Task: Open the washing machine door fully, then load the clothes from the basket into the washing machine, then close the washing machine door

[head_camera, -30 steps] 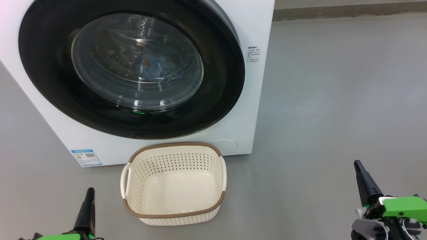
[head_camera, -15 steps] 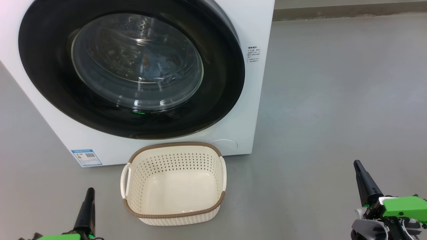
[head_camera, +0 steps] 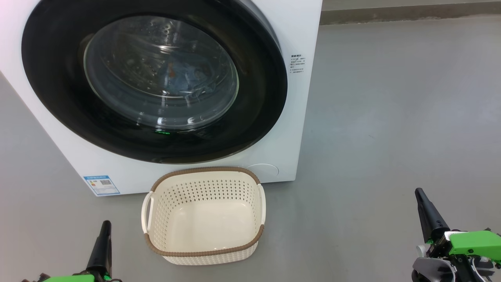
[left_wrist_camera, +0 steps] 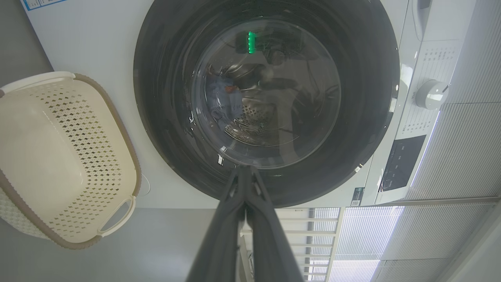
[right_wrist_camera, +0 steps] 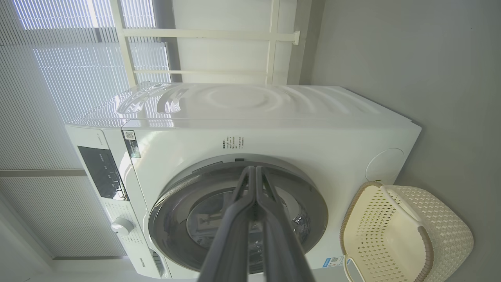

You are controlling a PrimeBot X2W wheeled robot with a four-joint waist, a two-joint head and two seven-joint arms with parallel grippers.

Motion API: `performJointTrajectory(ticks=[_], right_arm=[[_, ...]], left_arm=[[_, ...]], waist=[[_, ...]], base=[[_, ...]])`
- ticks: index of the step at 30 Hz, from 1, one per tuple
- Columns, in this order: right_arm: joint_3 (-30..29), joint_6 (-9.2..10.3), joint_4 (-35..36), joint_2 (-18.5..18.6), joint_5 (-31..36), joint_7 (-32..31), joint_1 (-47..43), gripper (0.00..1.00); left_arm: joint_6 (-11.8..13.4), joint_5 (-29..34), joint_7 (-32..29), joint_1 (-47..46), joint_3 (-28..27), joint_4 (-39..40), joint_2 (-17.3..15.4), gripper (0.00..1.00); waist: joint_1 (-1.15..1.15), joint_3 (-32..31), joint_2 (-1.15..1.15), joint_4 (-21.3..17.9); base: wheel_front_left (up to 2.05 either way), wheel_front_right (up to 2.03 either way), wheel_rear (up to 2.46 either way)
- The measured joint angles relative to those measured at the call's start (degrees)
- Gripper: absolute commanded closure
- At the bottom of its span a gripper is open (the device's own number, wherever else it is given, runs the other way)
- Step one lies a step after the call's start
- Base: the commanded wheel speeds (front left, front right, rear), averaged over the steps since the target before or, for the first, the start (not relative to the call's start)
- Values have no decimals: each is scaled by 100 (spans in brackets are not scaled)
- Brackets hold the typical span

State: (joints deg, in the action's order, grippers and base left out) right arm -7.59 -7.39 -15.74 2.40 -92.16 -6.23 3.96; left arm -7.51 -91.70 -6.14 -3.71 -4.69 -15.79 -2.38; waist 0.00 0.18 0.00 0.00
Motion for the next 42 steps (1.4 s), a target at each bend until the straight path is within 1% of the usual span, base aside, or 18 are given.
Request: performJointTrajectory(ticks=[42], right_arm=[[-2, 0, 0, -1, 0, 0, 2, 100]], left_arm=[[0, 0, 0, -1, -1, 0, 0, 100]], waist=[[0, 0, 0, 0]], base=[[0, 0, 0]])
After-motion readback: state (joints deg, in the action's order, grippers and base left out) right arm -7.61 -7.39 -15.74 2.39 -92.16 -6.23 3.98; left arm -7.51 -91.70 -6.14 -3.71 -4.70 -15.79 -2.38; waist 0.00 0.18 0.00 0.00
